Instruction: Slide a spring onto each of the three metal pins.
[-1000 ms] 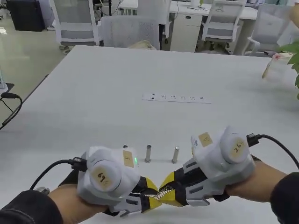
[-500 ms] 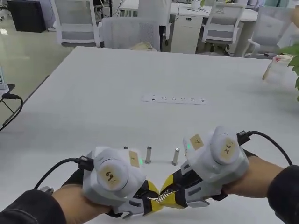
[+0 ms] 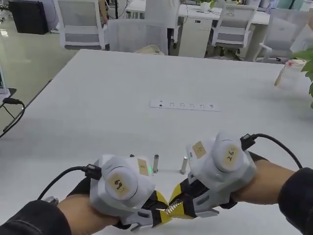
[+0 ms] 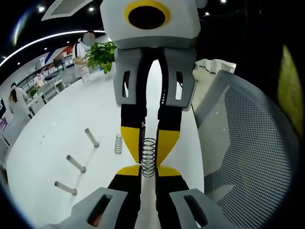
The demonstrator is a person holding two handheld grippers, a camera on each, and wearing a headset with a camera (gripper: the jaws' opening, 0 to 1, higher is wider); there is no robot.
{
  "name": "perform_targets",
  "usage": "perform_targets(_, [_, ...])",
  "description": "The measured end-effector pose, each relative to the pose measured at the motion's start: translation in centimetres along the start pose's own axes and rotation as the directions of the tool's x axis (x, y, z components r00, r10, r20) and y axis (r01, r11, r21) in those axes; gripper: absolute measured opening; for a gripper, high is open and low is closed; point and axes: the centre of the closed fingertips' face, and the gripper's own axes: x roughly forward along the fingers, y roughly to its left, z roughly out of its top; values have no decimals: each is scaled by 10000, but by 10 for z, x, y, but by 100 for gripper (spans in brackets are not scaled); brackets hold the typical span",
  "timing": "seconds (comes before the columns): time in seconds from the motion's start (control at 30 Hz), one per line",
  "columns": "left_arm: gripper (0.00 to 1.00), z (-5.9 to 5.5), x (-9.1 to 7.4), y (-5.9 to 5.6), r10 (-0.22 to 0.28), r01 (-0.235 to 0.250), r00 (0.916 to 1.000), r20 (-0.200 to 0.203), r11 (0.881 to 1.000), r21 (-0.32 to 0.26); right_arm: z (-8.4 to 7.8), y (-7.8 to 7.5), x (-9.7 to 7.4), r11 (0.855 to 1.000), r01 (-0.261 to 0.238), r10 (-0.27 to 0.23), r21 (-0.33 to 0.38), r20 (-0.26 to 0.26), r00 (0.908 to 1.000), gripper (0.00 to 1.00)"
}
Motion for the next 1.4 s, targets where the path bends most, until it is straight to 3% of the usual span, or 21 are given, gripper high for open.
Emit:
perform_targets(0.17, [3, 4, -3, 3, 148, -141, 9992, 384, 9997, -188, 2, -4, -5, 10000, -8, 7, -37, -223, 9998, 8])
perform_targets(0.53, [14, 2, -10, 9, 415, -351, 9963, 758, 9958, -847, 8, -11, -10, 9999, 72, -77, -137, -430, 9990, 8])
perform_targets(0.93, [21, -12, -24, 18, 763, -630, 9929, 916, 9881, -1404, 9, -16, -14, 9998, -1, -13, -202, -670, 9978, 8])
perform_targets(1.2, [25, -28, -40, 25, 1386, -1070, 9825, 1246, 9669, -2315, 16, -25, -20, 9991, 0, -38, -417, -901, 9959, 8])
perform_targets(1.4, [30, -33, -49, 33, 1915, -1446, 9703, 1476, 9488, -2808, 24, -33, -25, 9983, 96, -149, -570, -917, 9957, 8])
